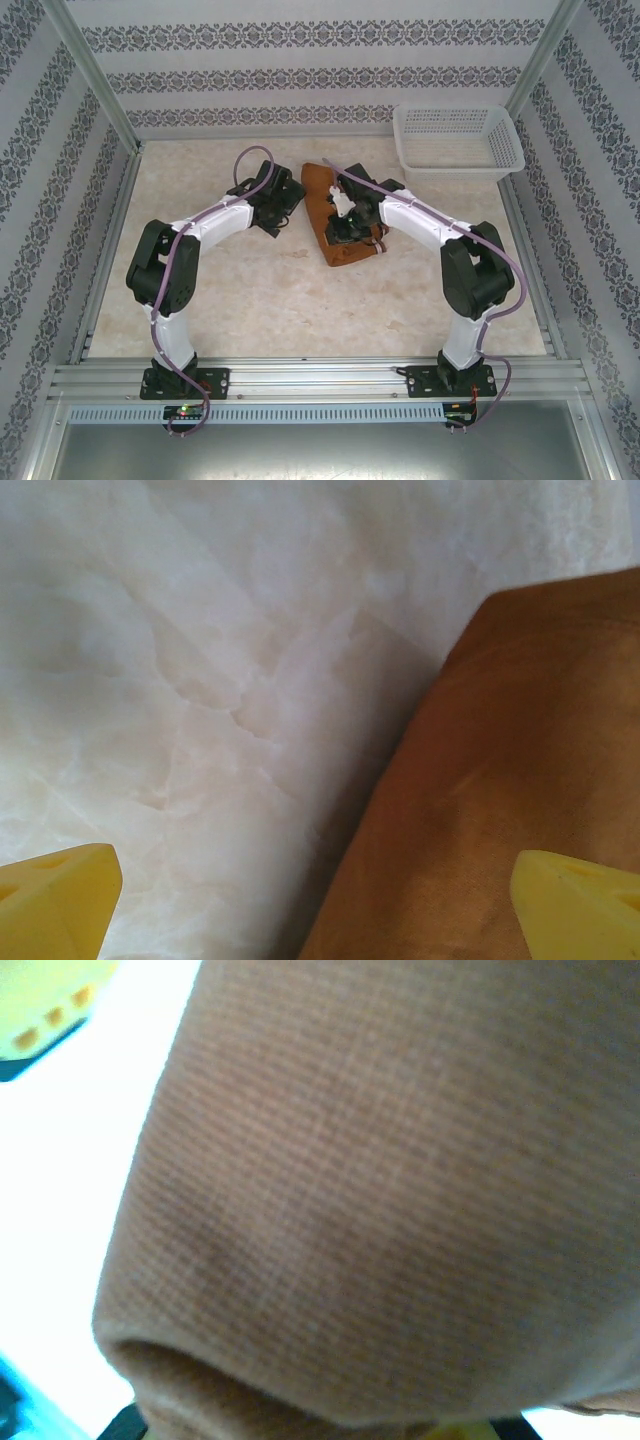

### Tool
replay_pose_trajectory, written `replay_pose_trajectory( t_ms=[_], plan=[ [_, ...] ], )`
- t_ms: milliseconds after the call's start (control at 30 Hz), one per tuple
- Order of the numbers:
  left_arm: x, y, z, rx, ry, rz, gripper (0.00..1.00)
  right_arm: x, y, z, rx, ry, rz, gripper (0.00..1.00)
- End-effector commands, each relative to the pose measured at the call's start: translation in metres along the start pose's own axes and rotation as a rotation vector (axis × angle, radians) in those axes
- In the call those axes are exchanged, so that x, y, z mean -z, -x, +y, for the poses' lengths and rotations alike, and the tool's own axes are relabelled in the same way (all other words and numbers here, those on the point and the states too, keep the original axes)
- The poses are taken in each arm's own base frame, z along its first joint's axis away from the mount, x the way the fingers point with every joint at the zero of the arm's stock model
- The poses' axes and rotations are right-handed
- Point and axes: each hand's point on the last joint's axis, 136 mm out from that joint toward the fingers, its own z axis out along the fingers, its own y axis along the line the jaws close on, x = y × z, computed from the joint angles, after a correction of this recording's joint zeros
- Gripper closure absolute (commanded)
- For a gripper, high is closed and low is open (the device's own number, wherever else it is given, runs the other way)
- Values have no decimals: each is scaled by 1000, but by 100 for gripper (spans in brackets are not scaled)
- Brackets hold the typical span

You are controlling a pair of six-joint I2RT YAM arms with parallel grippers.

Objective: Roll up the long pants

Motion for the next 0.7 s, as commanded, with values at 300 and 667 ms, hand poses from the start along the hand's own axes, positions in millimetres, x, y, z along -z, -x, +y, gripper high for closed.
replay_pose_trajectory(
  t_ms=[300, 667],
  plan=[
    [24, -7, -49, -62, -184, -15, 0, -4, -36, 54, -69, 379, 174, 100],
    [-6, -55, -28, -119, -97, 71, 0, 26, -44, 42, -65, 380, 161, 100]
  ],
)
